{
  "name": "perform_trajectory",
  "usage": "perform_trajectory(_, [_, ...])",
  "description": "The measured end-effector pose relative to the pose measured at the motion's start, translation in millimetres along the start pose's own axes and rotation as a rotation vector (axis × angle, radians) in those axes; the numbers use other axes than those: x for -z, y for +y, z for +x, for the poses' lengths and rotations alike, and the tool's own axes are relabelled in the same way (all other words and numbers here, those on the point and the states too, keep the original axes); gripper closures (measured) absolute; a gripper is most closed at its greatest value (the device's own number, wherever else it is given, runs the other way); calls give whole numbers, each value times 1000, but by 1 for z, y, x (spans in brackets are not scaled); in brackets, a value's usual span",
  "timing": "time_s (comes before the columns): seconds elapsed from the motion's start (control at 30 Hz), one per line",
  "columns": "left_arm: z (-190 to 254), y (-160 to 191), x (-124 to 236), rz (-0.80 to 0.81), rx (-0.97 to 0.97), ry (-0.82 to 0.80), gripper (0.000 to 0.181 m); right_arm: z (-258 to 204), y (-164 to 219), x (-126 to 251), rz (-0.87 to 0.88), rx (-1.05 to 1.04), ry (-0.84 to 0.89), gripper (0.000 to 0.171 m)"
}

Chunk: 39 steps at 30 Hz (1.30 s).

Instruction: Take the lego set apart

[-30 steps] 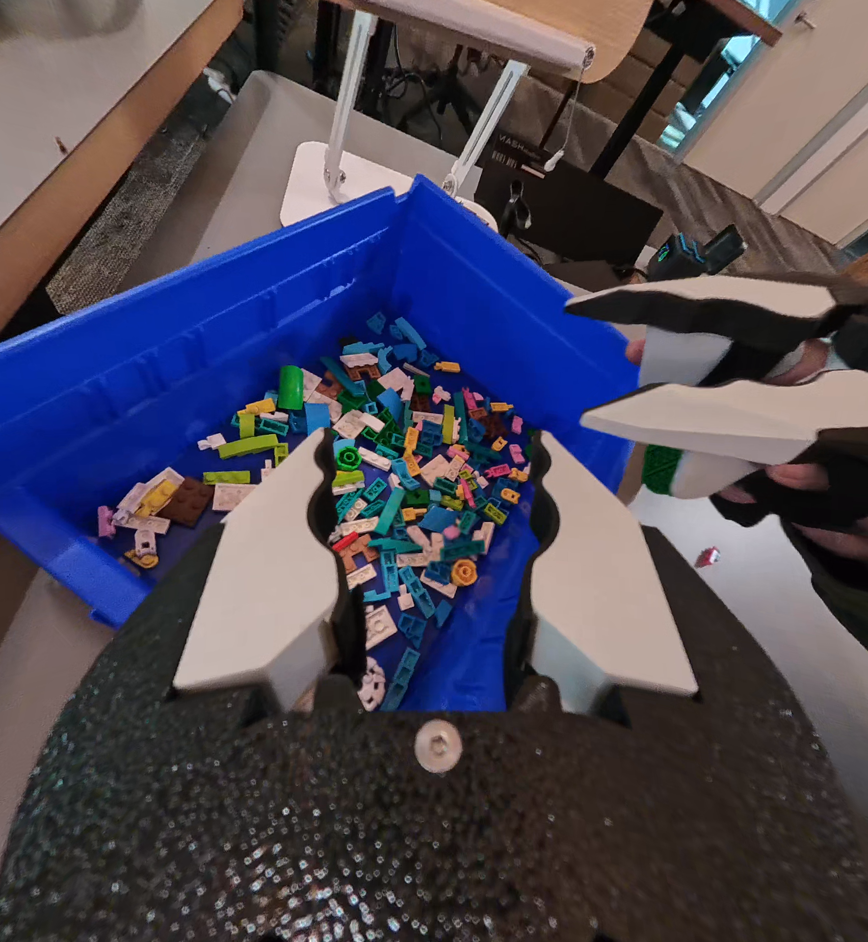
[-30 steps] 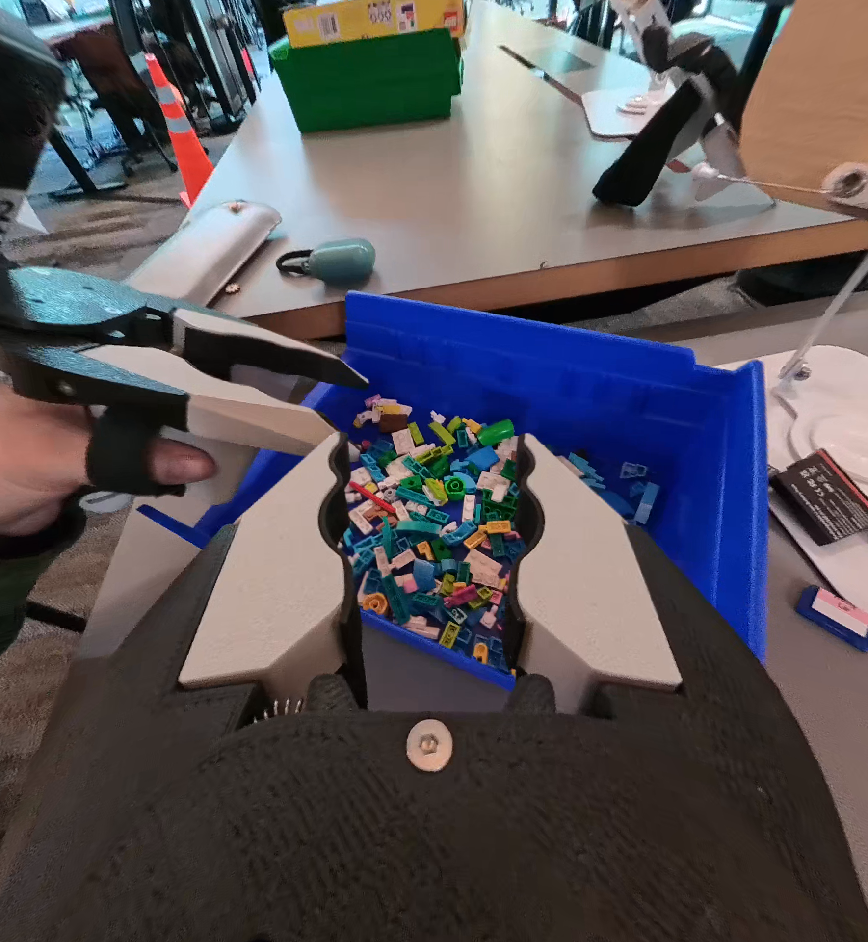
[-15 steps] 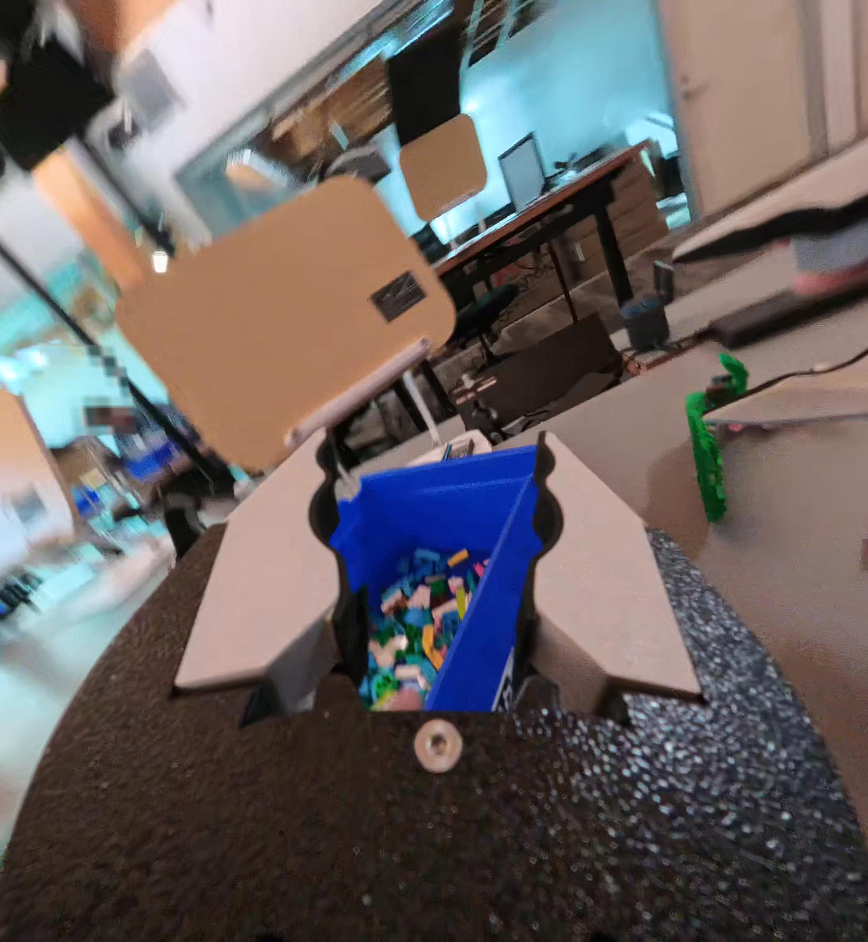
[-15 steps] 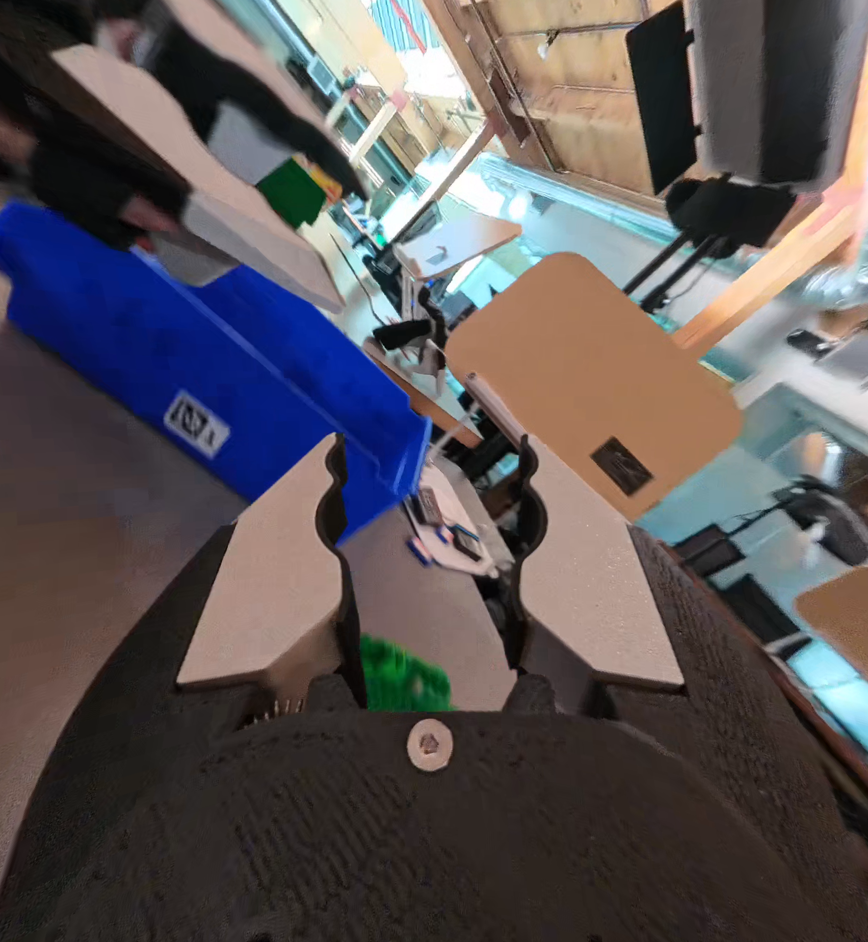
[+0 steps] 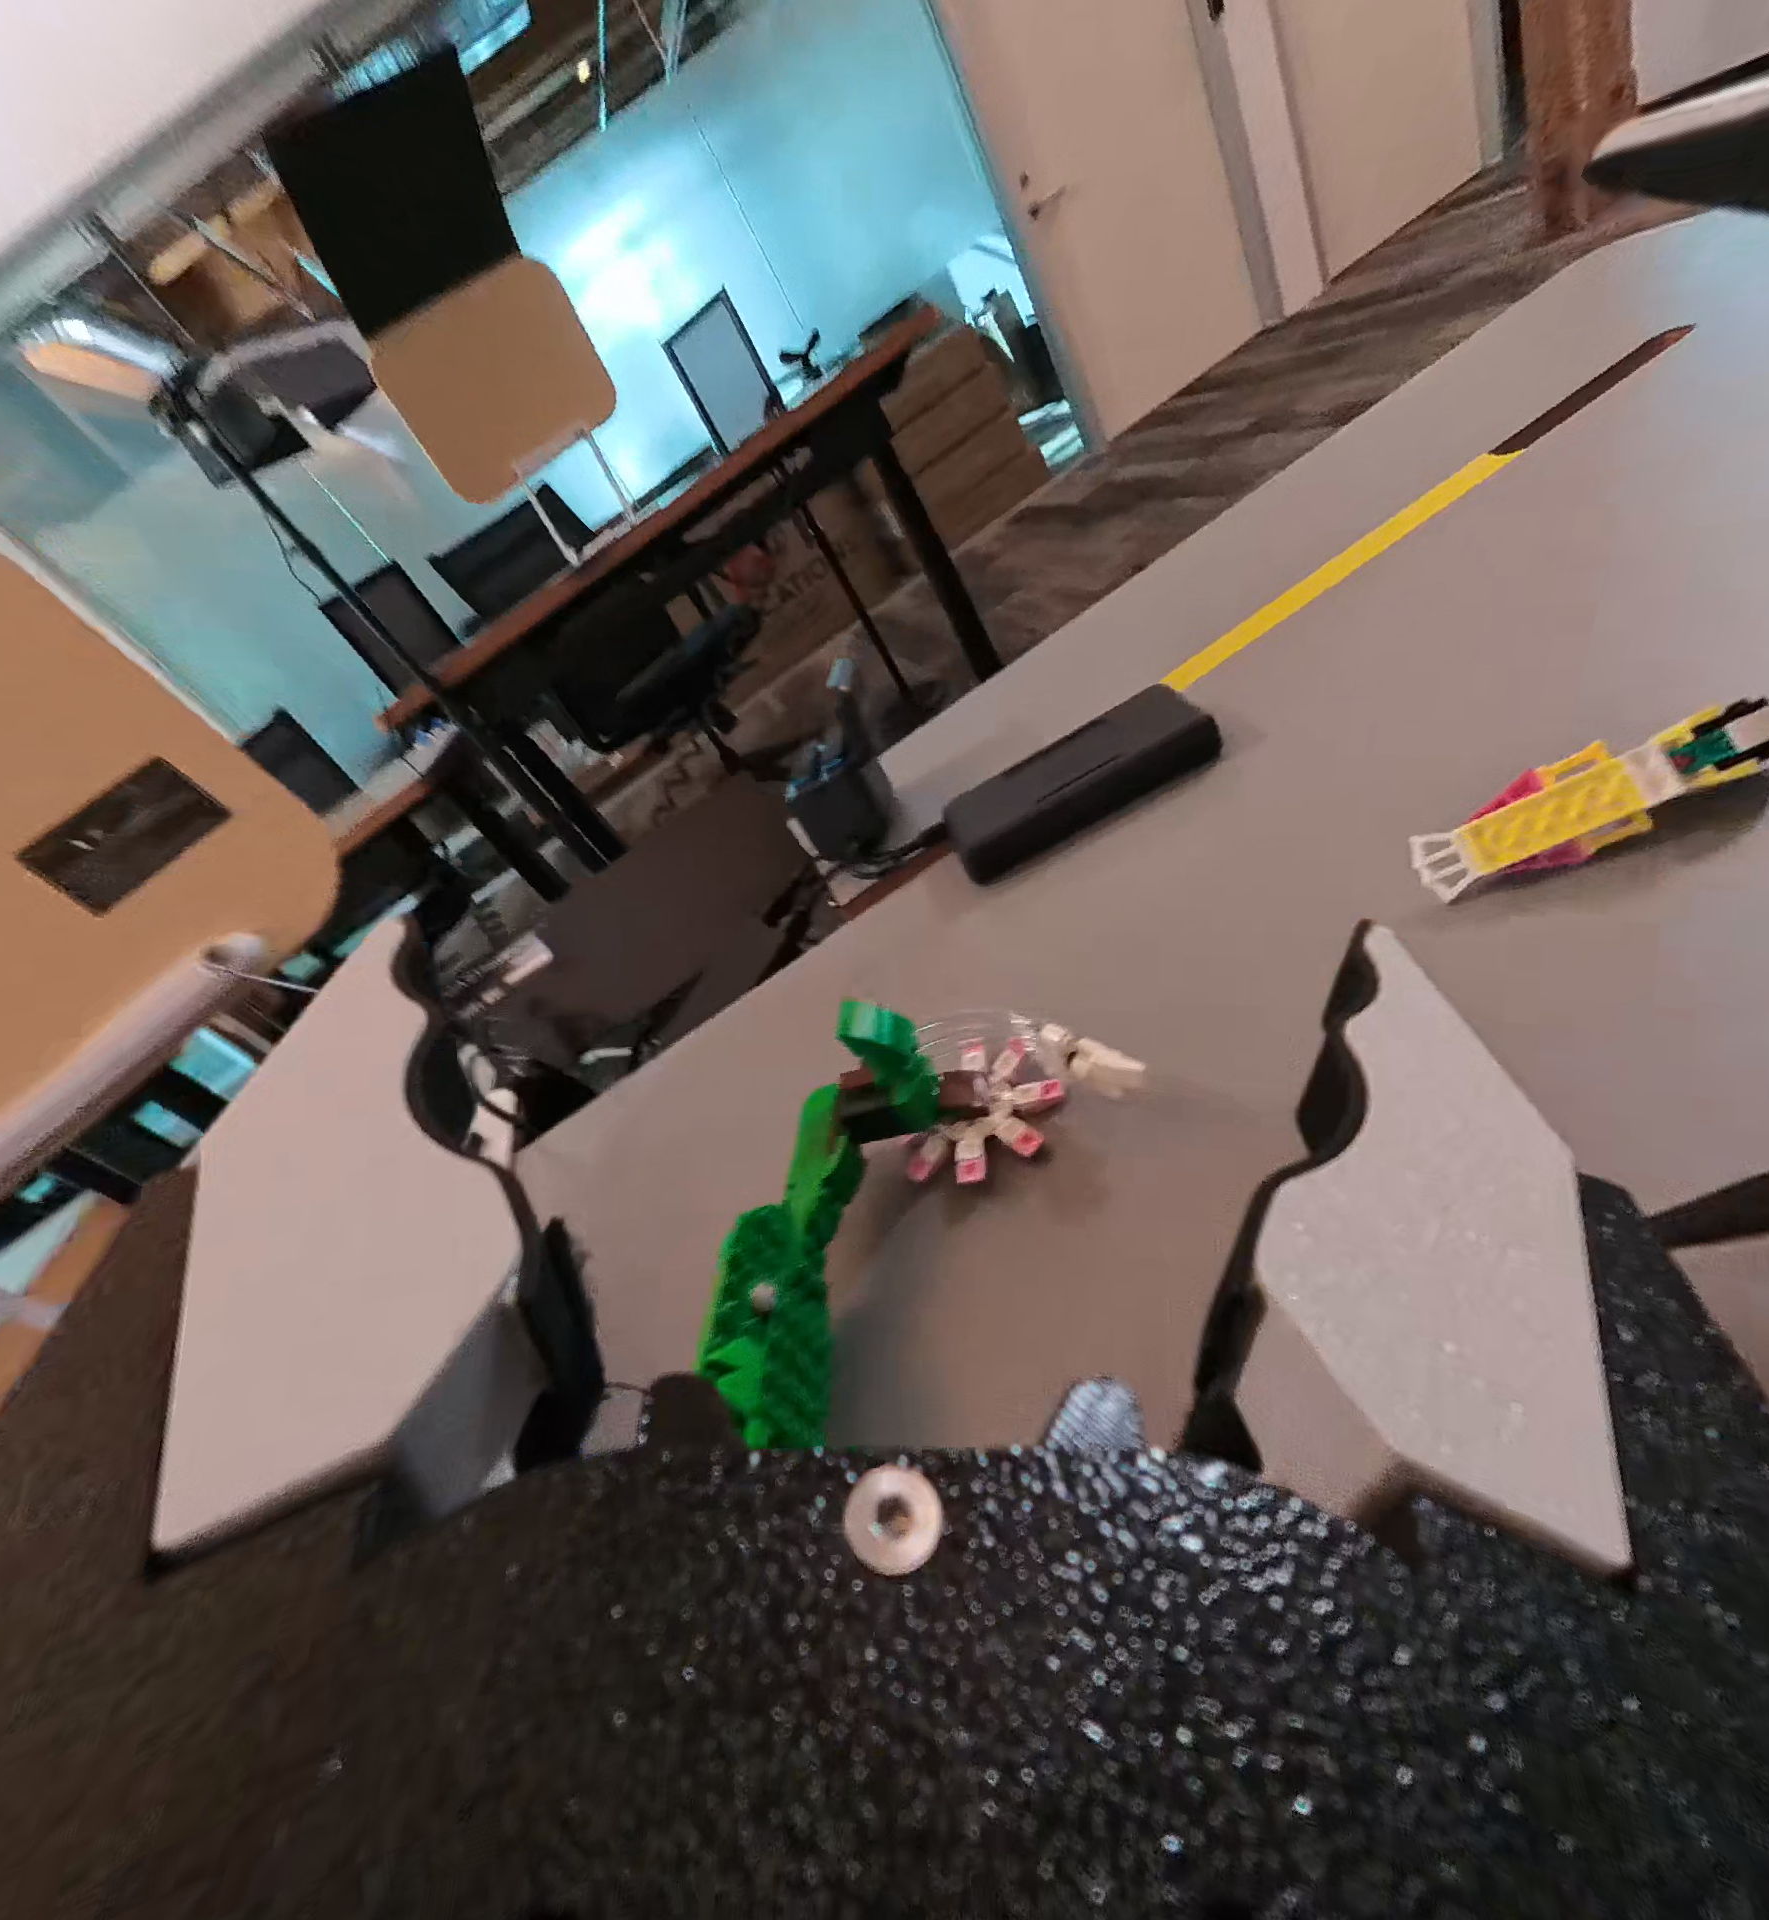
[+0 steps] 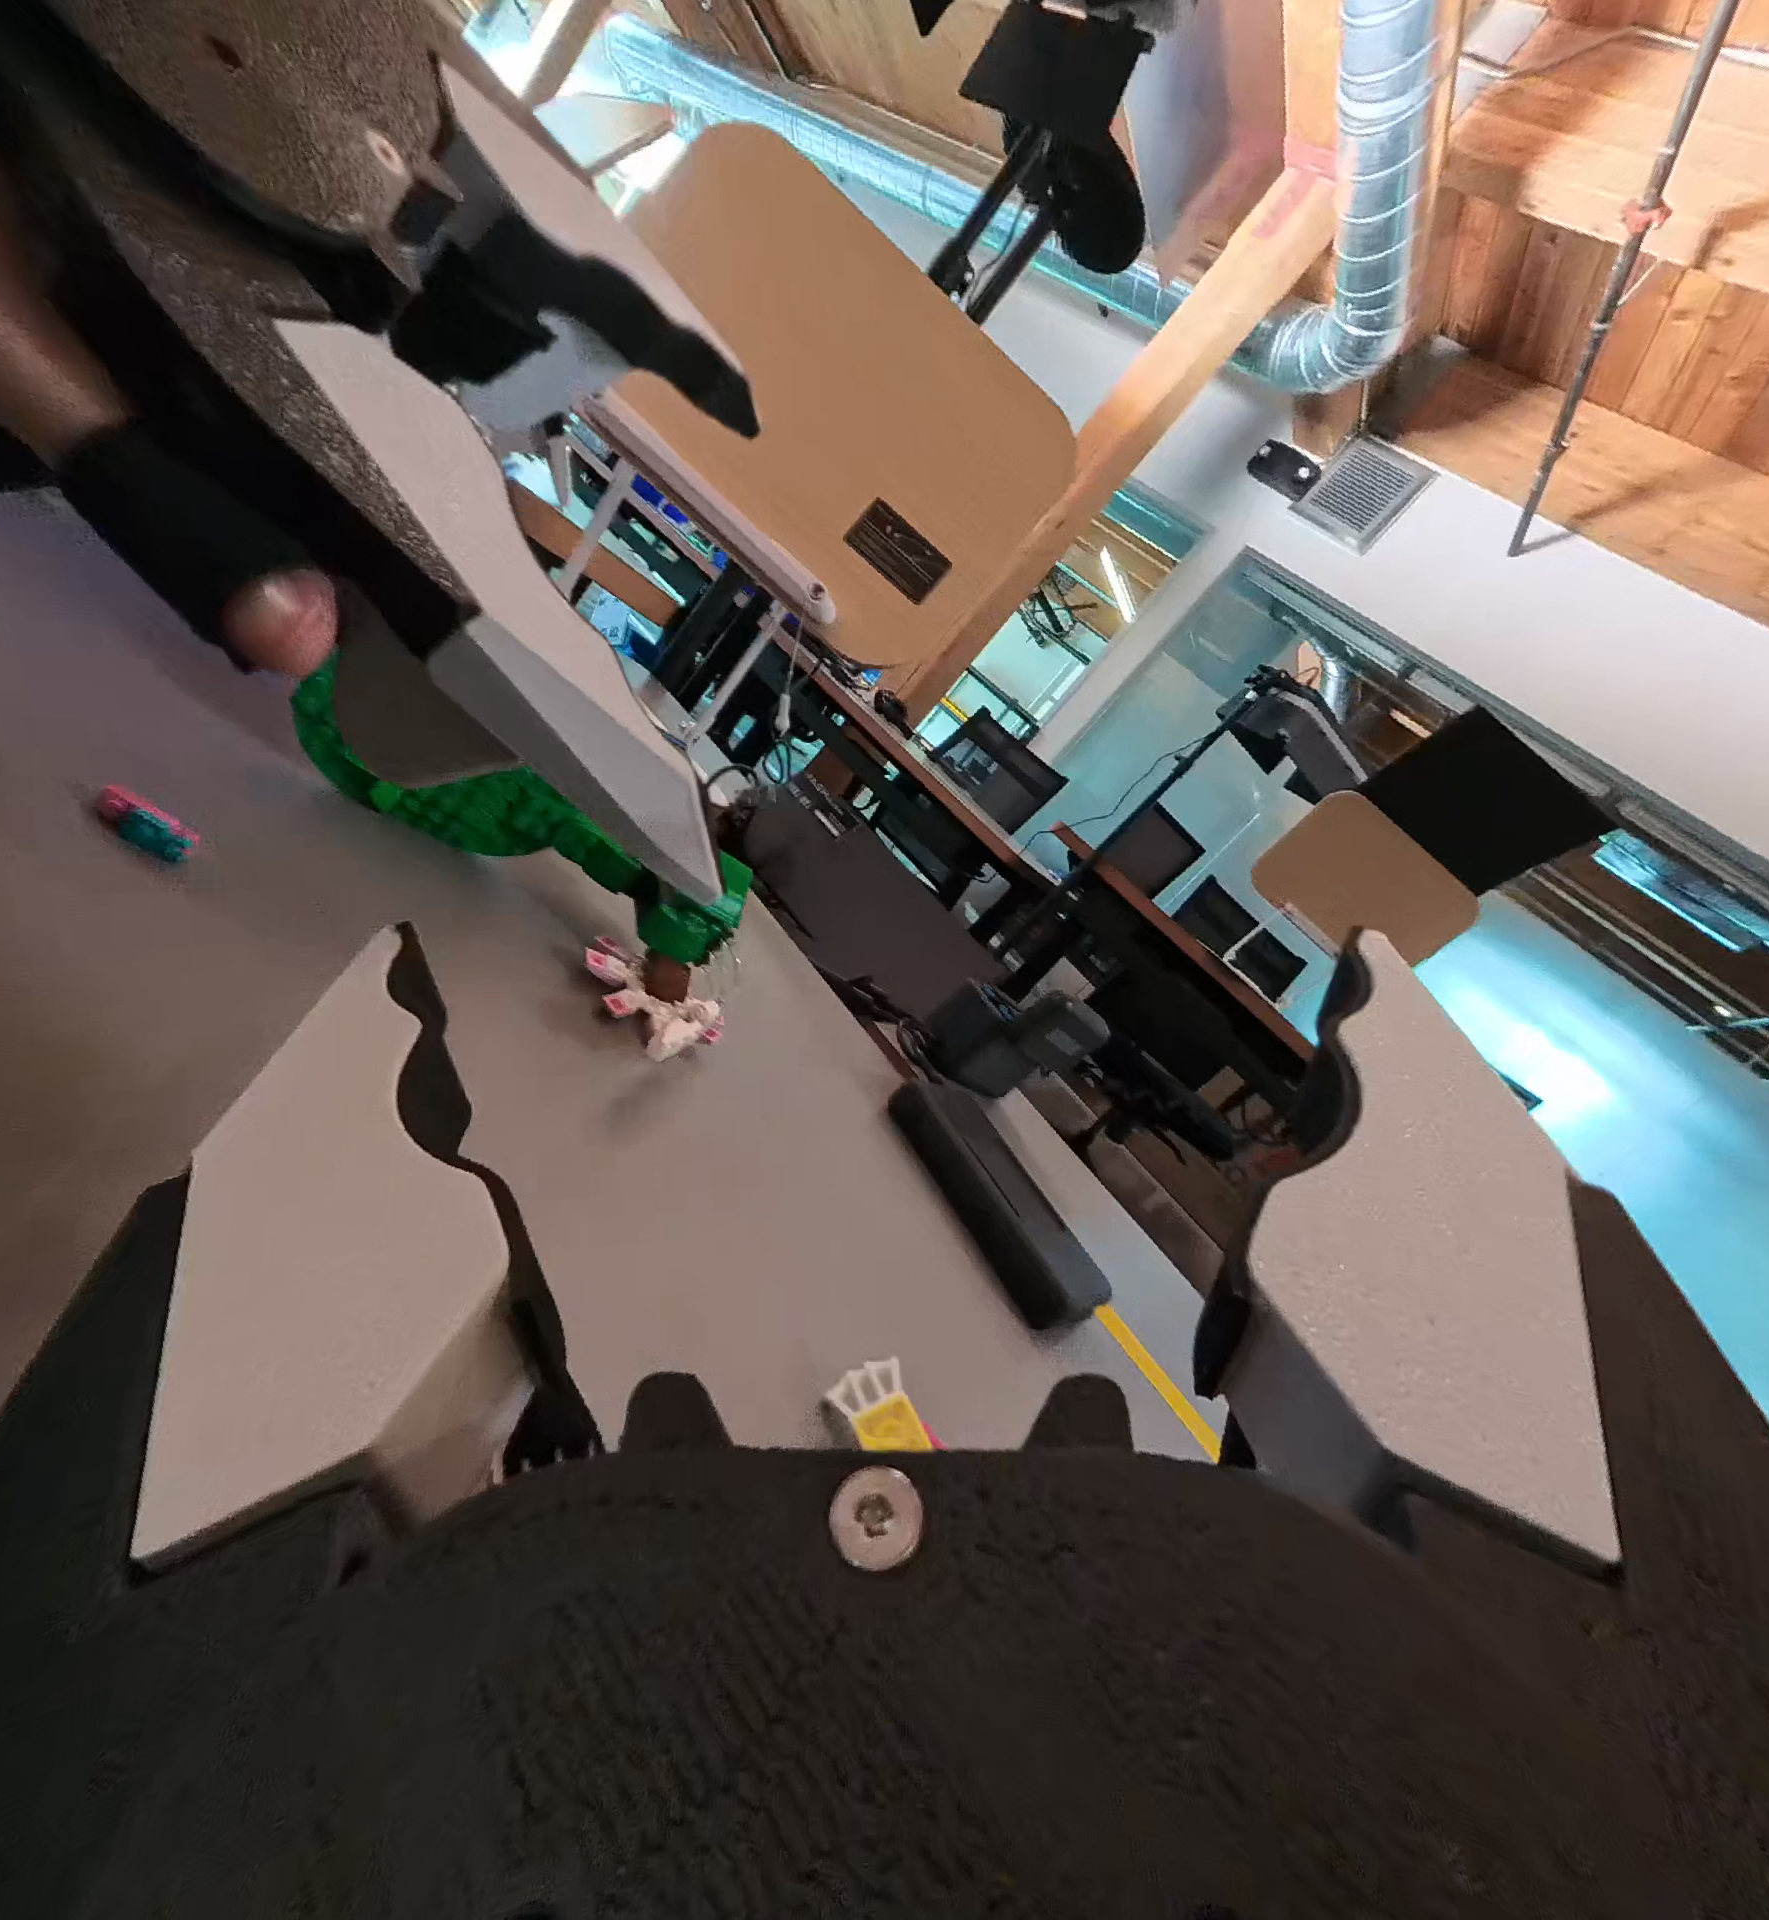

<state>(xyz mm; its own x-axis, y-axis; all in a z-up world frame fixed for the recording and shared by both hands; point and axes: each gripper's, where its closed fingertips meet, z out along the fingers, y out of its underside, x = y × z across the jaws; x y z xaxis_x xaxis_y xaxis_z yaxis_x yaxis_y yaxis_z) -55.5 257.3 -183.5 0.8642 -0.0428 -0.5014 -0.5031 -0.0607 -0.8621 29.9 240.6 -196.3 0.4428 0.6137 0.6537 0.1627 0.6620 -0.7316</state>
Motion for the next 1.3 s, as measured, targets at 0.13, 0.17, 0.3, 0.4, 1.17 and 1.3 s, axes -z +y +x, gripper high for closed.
perform_trajectory(0.13, [14, 2, -21, -54, 96, 30, 21, 12, 17, 1, -18, -19, 2, 12])
perform_trajectory(0.17, [14, 3, -23, -53, 86, 16, 21, 15, 18, 2, -10, -8, 5, 12])
perform_trajectory(0.3, [11, 4, -26, -40, 29, -31, 21, 33, 24, 5, -5, -30, 66, 21])
perform_trajectory(0.4, [0, -9, -15, 60, -83, -133, 33, 40, 24, 10, -7, -26, 102, 55])
perform_trajectory(1.17, [-97, 91, 69, 91, 347, -294, 149, 34, 54, 7, -117, -80, 43, 147])
perform_trajectory(1.3, [-88, 88, 65, 61, 207, -301, 156, 33, 54, 6, -119, -78, 36, 148])
